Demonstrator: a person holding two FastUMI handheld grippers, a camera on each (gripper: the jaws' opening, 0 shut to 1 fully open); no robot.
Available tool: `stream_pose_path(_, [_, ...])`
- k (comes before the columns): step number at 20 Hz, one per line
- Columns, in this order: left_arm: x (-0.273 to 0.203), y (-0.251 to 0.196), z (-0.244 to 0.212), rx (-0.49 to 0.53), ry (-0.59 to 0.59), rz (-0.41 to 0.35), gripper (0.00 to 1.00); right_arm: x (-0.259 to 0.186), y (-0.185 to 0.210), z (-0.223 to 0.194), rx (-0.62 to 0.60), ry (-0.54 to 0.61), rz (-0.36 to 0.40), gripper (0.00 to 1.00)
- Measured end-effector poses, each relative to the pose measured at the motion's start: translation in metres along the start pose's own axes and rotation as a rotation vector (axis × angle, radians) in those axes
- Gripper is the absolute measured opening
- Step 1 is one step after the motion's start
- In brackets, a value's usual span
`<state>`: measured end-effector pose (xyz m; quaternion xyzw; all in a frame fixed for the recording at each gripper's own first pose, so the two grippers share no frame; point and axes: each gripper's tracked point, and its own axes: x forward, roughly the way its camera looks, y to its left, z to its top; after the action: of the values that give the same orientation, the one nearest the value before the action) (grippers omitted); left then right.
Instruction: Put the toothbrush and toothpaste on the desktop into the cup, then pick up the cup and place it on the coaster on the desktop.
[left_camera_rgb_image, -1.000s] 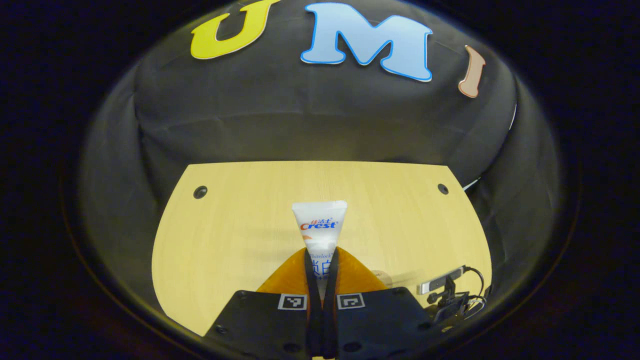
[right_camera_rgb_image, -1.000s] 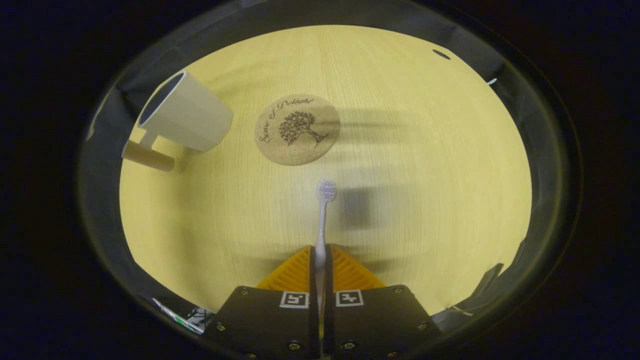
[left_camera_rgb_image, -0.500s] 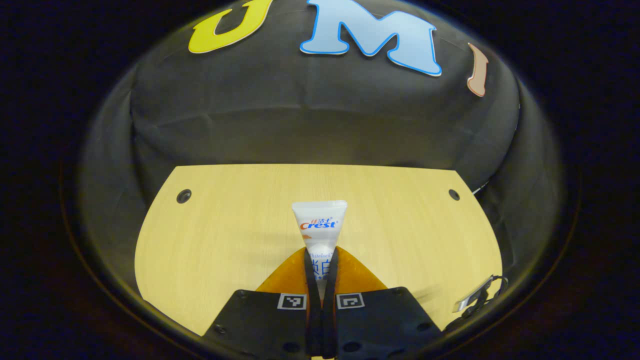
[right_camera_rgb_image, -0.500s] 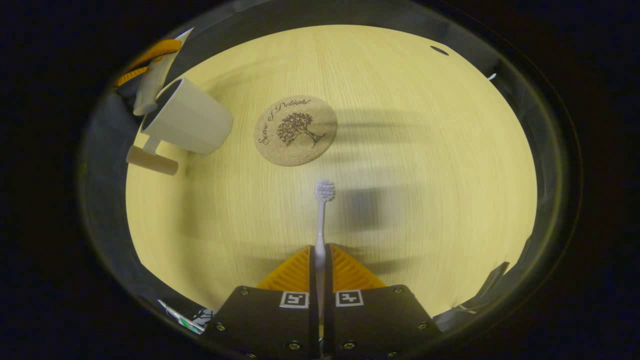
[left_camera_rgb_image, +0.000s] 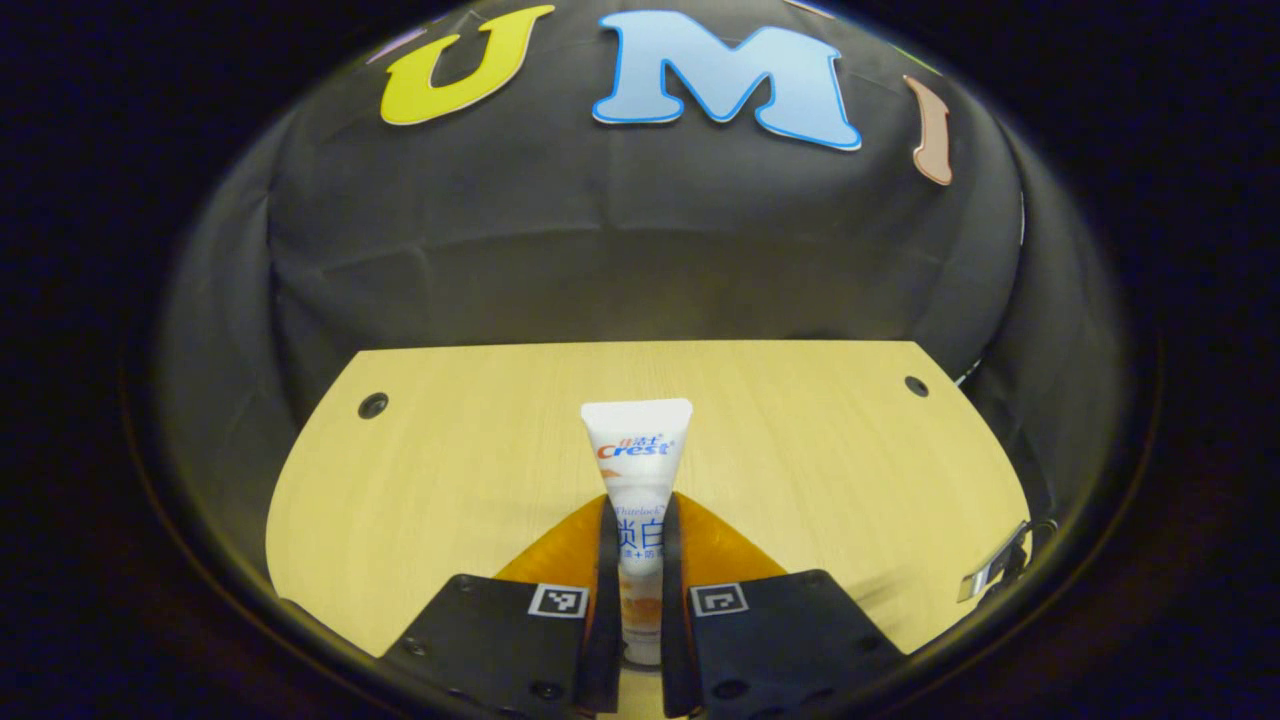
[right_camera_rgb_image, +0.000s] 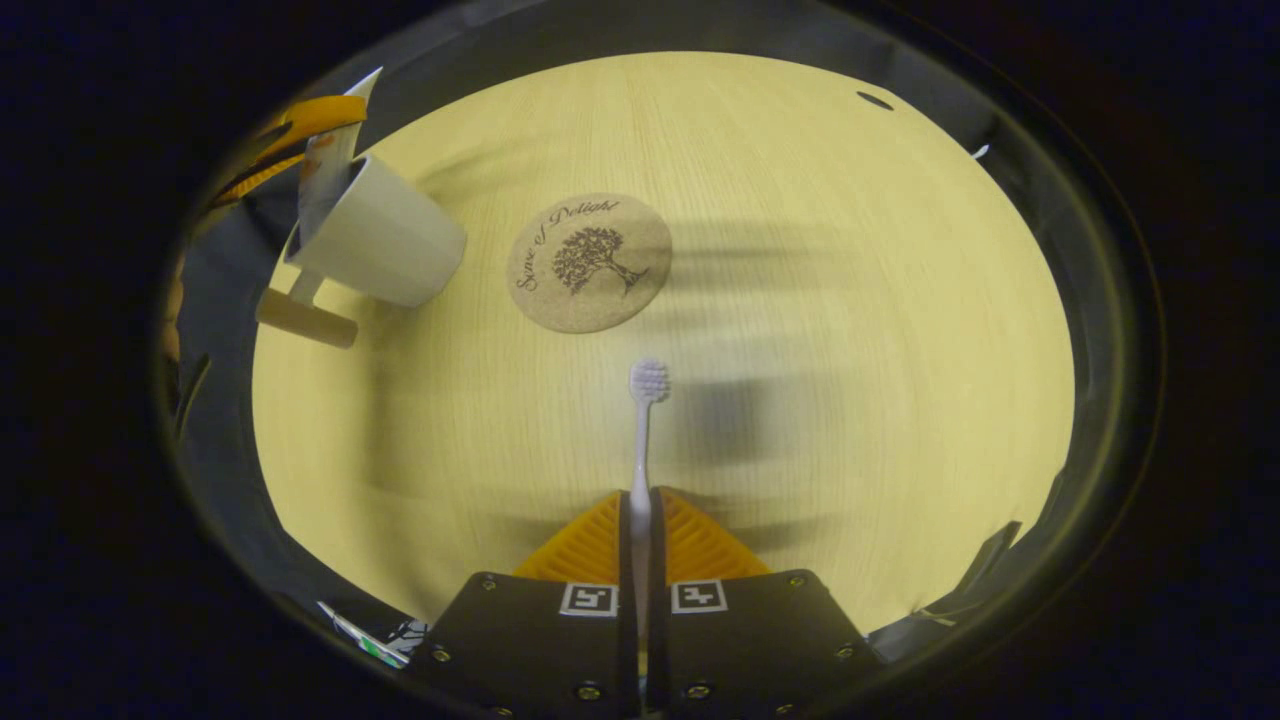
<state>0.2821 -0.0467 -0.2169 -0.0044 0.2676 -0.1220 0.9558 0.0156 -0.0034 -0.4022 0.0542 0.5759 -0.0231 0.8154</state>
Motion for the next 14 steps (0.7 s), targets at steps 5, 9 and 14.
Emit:
stream_pose_path(5, [-0.012, -0.01, -0.009, 0.004, 0.019, -0.053, 0.79, 0.001, 0.0, -0.001, -0.011, -0.011, -0.018, 0.05])
stream_pose_path(9, [-0.037, -0.011, 0.002, 0.017, -0.01, -0.055, 0.78, 0.001, -0.001, -0.001, -0.015, -0.022, -0.031, 0.05])
stream_pose_path(14, [-0.084, -0.006, 0.001, 0.005, -0.039, -0.071, 0.7, -0.003, -0.002, 0.006, 0.004, -0.043, -0.037, 0.05])
